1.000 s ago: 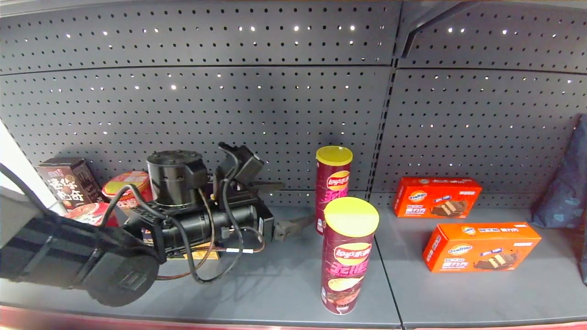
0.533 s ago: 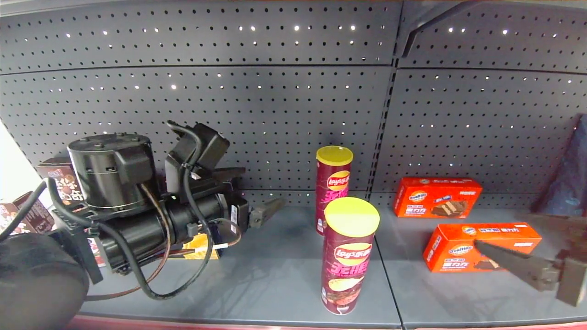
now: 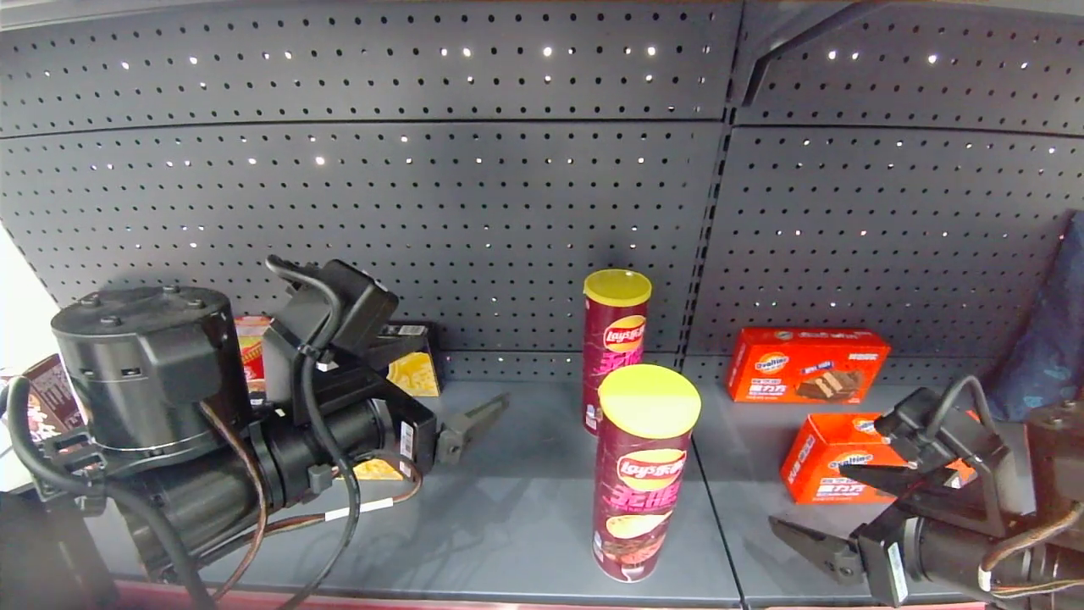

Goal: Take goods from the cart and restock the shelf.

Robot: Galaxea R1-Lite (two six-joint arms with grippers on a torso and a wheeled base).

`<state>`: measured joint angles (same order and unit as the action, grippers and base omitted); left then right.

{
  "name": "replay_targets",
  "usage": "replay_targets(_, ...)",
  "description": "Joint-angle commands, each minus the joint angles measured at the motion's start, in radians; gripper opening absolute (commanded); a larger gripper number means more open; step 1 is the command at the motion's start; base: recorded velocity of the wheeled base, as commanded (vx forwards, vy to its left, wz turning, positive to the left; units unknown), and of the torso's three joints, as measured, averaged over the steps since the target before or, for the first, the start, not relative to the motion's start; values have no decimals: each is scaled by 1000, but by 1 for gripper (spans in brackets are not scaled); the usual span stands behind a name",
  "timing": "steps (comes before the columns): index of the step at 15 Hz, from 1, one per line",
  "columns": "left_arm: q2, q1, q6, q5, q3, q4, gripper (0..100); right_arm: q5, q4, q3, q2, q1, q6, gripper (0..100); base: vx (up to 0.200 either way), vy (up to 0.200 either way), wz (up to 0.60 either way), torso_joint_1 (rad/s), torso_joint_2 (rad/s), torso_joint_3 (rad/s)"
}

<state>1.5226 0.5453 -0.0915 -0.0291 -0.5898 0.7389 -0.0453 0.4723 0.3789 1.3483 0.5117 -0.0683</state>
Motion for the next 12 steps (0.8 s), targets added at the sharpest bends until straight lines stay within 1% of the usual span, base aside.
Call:
replay_targets(1,1,-4,-1,2,-5,-1,100,4,3,18,89,16,-4,100,0,0,0,0,0,0)
replay_targets(3,8,-18,-7,2,-8,-1,100,4,3,55,135,42,-5,100,0,0,0,0,0,0)
replay_targets(5,7,-18,-7,2,-12,-1,100,4,5,87,172,48,-5,100,0,0,0,0,0,0)
replay_targets(9,7,-19,-7,2,-5,-1,100,-1,5,110,207,83,-7,100,0,0,0,0,0,0)
replay_targets(12,22,-21,-7,2,-12,2,100,-7,5,170,258,117,-7,100,0,0,0,0,0,0)
